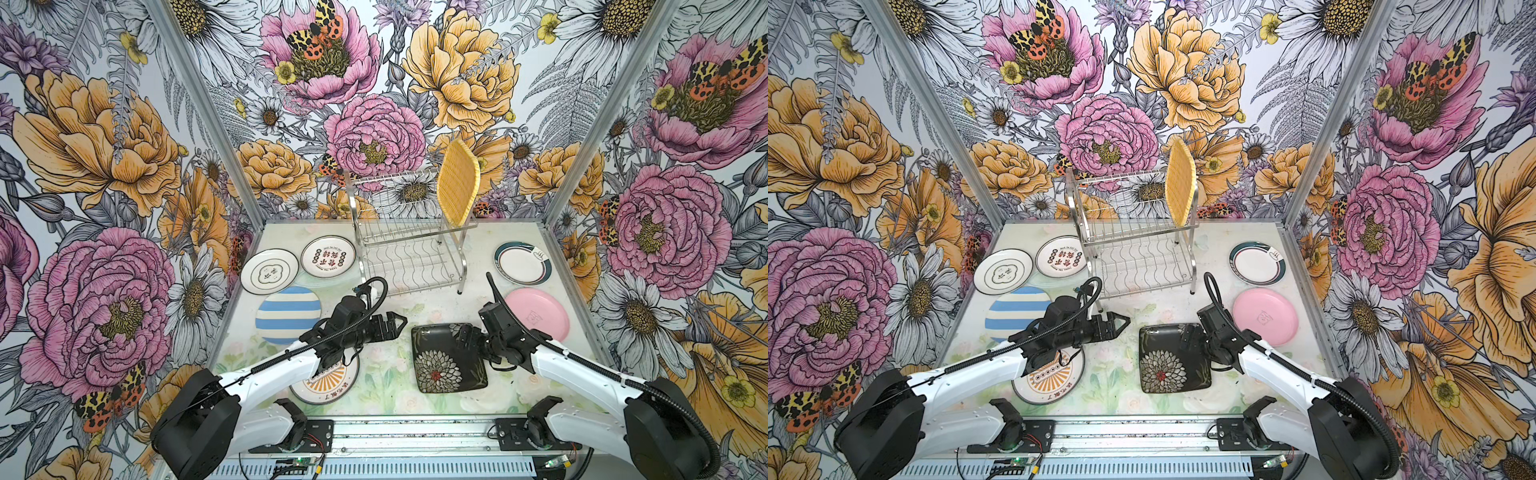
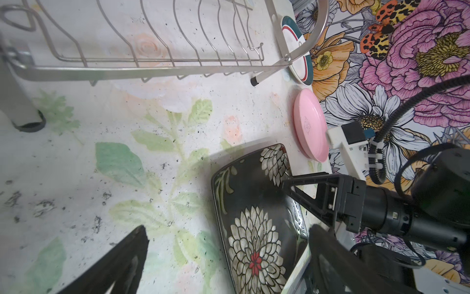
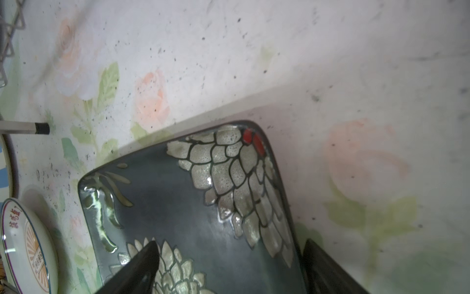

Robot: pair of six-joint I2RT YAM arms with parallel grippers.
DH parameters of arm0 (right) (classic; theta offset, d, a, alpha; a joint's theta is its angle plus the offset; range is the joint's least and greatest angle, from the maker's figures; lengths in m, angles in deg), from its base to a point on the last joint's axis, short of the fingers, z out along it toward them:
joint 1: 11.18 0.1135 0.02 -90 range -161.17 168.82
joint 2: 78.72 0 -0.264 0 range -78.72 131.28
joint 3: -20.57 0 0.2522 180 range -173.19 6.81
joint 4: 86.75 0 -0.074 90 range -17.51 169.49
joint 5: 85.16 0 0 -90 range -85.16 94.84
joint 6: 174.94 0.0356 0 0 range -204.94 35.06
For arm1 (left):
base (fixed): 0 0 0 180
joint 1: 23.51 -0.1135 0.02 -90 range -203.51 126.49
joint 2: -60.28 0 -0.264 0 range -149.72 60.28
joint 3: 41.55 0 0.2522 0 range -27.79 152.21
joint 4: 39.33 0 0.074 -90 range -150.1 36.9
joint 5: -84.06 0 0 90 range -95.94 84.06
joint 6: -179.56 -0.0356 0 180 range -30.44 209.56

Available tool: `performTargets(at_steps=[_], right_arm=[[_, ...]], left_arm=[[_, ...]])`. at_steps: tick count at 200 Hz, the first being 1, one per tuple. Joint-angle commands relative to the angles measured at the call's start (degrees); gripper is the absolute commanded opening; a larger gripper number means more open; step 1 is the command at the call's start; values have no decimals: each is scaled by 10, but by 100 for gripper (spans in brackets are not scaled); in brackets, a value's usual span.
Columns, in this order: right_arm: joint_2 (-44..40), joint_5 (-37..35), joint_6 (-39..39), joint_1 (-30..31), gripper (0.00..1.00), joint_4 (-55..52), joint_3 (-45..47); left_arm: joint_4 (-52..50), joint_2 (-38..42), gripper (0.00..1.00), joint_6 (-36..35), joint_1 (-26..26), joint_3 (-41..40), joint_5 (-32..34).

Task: Load plates into a dish rack
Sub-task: Move the plate to the bottom-center of the table.

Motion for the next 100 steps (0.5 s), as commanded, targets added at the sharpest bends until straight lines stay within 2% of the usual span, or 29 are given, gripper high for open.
performTargets(at_steps=[1,46,100], right_arm=[[24,4,38,34,88,47,-22],[44,23,44,62,88,74,-39],[-16,83,-9,-16,88,39,-4]], left_arm=[[-32,11,99,0,5,-6,20],[-68,-5,97,1,17,-1,18],[-44,-56,85,3,20,-2,-51]])
